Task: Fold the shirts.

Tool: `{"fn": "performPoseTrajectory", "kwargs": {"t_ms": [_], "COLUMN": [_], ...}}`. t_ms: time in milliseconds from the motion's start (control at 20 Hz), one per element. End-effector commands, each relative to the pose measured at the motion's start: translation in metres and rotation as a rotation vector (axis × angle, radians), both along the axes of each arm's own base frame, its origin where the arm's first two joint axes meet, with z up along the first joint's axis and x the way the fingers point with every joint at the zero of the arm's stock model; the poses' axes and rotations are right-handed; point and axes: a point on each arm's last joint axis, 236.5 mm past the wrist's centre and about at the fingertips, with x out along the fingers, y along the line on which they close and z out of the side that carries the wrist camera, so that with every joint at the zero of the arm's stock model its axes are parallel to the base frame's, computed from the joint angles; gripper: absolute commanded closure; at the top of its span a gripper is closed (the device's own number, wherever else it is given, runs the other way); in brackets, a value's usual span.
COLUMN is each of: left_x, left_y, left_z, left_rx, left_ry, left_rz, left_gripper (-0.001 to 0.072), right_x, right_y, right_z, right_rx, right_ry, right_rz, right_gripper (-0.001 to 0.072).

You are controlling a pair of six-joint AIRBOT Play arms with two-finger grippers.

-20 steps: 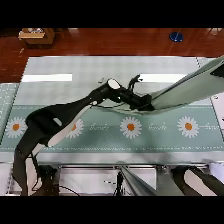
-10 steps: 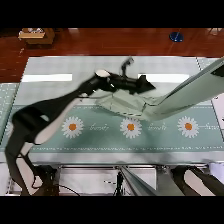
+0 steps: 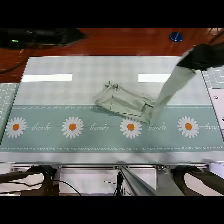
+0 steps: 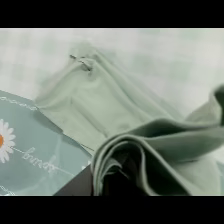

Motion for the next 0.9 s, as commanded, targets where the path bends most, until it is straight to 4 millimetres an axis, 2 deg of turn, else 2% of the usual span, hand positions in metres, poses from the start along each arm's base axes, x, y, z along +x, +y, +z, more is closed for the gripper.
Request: {"fn": "performPoseTrajectory", "kwargs": {"t_ms": [0,50,150,300,450,650,750,800,850], "left_x": [-0.016,-0.020,-0.025,-0.028,-0.029,-0.029,-0.030,-0.032,-0.034], "left_y": [0.104,0.119,0.135,0.138,0.137,0.137,0.136,0.135,0.135], "left_z": [0.014,0.020,0.026,0.024,0.023,0.023,0.022,0.020,0.019], "left_rx": [0.211,0.224,0.230,0.234,0.235,0.237,0.238,0.241,0.244], "left_ry": [-0.027,-0.037,-0.045,-0.031,-0.027,-0.028,-0.023,-0.016,-0.013], "left_rz": [0.225,0.259,0.296,0.291,0.286,0.284,0.278,0.271,0.264], "left_gripper": [0.0687,0.0687,0.0687,0.0687,0.0687,0.0687,0.0687,0.0687,0.0687], "right_x": [0.035,0.043,0.051,0.052,0.050,0.038,0.043,0.050,0.058], "right_y": [0.061,0.076,0.104,0.138,0.164,0.195,0.210,0.218,0.223], "right_z": [-0.033,-0.047,-0.076,-0.117,-0.148,-0.176,-0.183,-0.181,-0.176], "right_rx": [0.035,0.040,0.048,0.041,0.040,0.039,0.054,0.076,0.105], "right_ry": [-0.004,0.011,0.049,0.117,0.168,0.225,0.203,0.180,0.153], "right_rz": [0.059,0.071,0.099,0.135,0.146,0.175,0.160,0.132,0.099], "right_gripper": [0.0683,0.0683,0.0683,0.0683,0.0683,0.0682,0.0621,0.0626,0.0679]}}
